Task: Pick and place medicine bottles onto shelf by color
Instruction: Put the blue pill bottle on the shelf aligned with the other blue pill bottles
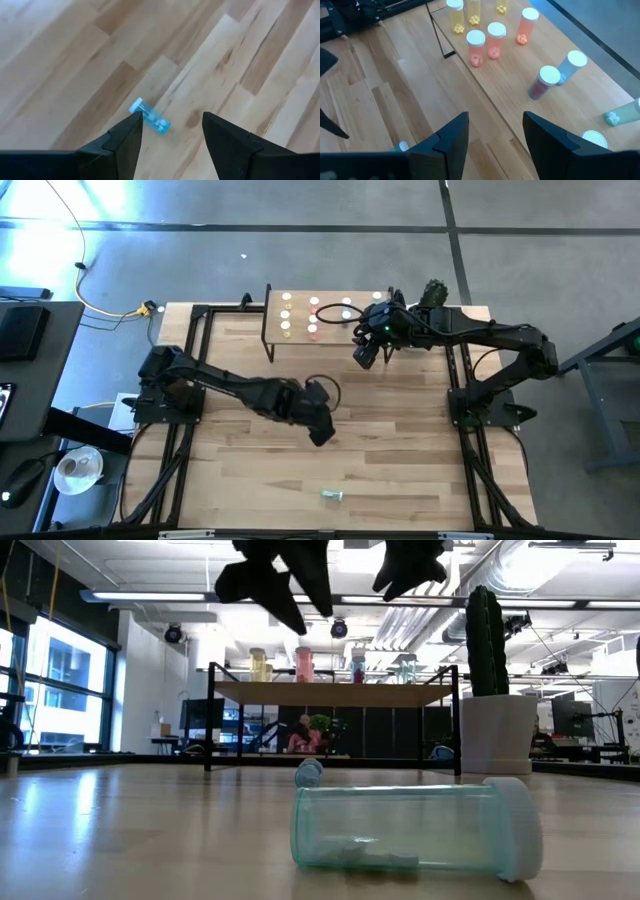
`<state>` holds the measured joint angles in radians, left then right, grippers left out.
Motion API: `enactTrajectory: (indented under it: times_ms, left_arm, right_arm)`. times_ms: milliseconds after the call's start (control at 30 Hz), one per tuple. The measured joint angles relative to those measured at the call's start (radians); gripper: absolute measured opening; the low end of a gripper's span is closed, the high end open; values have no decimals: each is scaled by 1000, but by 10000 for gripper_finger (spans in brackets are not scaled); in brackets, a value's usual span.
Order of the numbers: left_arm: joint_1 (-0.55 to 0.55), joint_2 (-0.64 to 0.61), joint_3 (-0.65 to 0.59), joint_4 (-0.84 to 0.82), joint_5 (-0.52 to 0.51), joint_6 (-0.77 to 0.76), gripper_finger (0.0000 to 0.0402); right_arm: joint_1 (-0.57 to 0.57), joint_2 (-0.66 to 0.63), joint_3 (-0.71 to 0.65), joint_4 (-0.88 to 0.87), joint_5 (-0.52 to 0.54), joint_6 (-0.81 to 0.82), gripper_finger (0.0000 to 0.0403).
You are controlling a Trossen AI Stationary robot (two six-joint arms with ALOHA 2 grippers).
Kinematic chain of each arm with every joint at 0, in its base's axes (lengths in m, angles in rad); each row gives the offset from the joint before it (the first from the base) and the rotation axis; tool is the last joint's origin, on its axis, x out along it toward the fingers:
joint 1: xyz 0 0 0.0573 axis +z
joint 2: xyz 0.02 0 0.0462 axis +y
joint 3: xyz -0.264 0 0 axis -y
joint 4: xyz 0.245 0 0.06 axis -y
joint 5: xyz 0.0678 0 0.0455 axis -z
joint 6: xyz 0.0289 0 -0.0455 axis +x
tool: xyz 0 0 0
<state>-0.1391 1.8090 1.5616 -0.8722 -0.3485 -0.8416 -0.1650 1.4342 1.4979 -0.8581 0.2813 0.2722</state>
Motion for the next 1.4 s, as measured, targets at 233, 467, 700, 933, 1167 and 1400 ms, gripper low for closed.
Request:
enactTrajectory:
  times_ms: [233, 467, 700, 933, 1167, 1400]
  left_arm:
    - [-36, 56, 0, 0, -47, -71, 197]
    - [-41, 122, 0, 0, -48, -111, 197]
    - [-37, 196, -1, 9, -22, -146, 197]
    - [-26, 252, -1, 12, -21, -177, 197]
    - [-15, 306, -1, 45, -15, -187, 197]
    - [-4, 350, 0, 38, 18, -178, 197]
  right_arm:
    - [0, 0, 0, -22, 0, 0, 179]
    - [0, 0, 0, -39, 0, 22, 179]
    - [0, 0, 0, -42, 0, 42, 179]
    - [0, 0, 1, -41, 0, 42, 179]
    - [0, 0, 1, -41, 0, 42, 179]
    - [2, 0, 1, -54, 0, 69, 179]
